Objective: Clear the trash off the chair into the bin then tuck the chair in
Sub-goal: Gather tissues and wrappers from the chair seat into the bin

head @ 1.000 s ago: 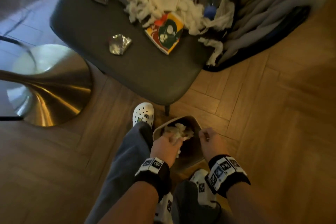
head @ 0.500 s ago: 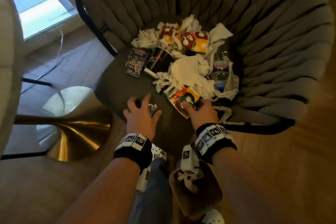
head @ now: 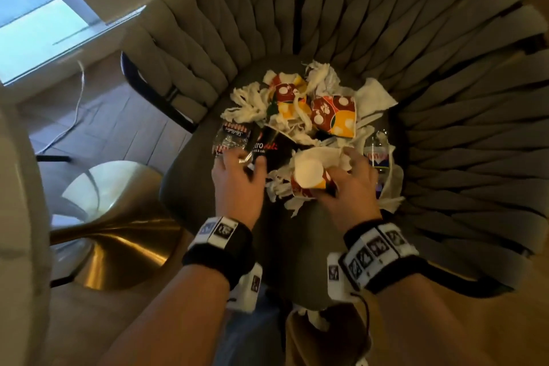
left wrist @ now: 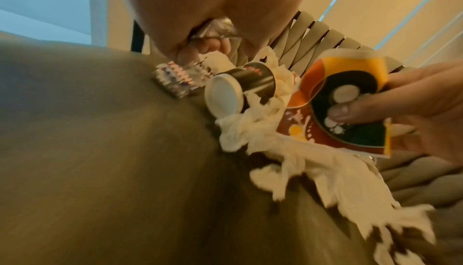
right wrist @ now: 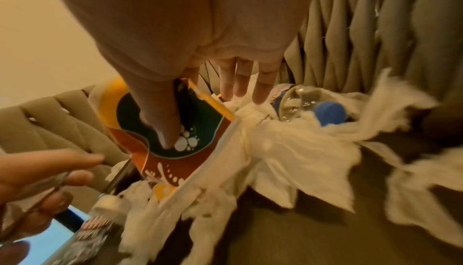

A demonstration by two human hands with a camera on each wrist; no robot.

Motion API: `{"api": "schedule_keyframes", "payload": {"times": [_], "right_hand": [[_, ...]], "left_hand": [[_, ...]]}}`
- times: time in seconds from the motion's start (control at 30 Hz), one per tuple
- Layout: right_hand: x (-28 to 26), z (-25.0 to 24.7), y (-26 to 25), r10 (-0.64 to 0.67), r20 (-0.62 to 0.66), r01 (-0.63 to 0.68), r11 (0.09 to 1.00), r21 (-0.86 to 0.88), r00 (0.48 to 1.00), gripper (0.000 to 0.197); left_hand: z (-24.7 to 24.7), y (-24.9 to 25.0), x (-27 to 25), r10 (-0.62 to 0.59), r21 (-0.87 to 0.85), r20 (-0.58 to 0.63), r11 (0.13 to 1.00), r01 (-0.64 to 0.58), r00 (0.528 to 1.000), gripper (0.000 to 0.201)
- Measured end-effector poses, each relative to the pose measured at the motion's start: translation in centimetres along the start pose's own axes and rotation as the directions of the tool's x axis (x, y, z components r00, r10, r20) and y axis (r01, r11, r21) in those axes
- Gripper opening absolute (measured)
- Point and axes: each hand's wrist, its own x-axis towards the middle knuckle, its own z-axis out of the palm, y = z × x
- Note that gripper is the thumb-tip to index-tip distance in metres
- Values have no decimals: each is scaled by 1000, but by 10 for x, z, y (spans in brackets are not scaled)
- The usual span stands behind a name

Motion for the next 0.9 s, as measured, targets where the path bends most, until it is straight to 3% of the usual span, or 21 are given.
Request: {"api": "schedule_keyframes", "payload": {"times": [0.1, 0.2, 0.27, 0.4, 0.53, 0.63, 0.77, 0.9], "right_hand": [[31, -1, -7, -8, 43, 8, 1000, -3, 999, 46], [29, -7, -8, -34, -92, 42, 996, 84, 995, 40], [18, -13, -3, -19, -155, 44, 985, 165, 988, 34], [-7, -22, 10, -1, -230, 48, 979, 200, 973, 37], [-31, -30, 16, 70, -279, 35, 935, 354, 958, 32], [-51, -32, 22, 109, -291, 41, 885, 464, 950, 29], [-87, -36, 31, 188, -232, 11, 754, 656, 954, 23], [-136, -44, 45, 210, -192, 2, 670, 743, 958, 29]], "left_hand": [[10, 21, 35, -51, 196, 174, 980, 16, 983, 83], [21, 18, 57, -109, 353, 322, 936, -12, 940, 98], [21, 14, 62, -123, 339, 368, 941, -10, 922, 105], [2, 9, 48, -9, 92, 294, 996, -19, 956, 89], [-19, 5, 16, 108, -59, 194, 993, -99, 975, 89], [-29, 3, -14, 105, -144, 144, 986, -84, 984, 92], [-34, 11, -70, 121, -301, 110, 950, -83, 986, 89], [-26, 12, -146, 108, -375, 136, 926, -50, 985, 82]]}}
